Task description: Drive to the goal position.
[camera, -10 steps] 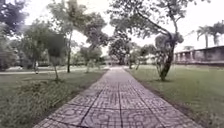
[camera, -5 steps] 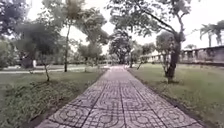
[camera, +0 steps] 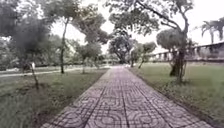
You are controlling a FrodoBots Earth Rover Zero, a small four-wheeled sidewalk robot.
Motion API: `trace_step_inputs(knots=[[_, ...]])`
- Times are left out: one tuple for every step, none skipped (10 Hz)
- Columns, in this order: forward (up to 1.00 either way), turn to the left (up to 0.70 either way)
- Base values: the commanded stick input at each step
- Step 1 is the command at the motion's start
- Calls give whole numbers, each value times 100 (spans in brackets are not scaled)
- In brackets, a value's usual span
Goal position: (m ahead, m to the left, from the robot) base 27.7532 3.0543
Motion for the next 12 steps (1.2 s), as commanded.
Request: trace_step_inputs(knots=[[100, 0], [100, 0], [100, 0], [100, 0], [100, 0], [100, 0], [100, 0], [100, 0], [100, 0], [100, 0], [100, 0], [100, 0]])
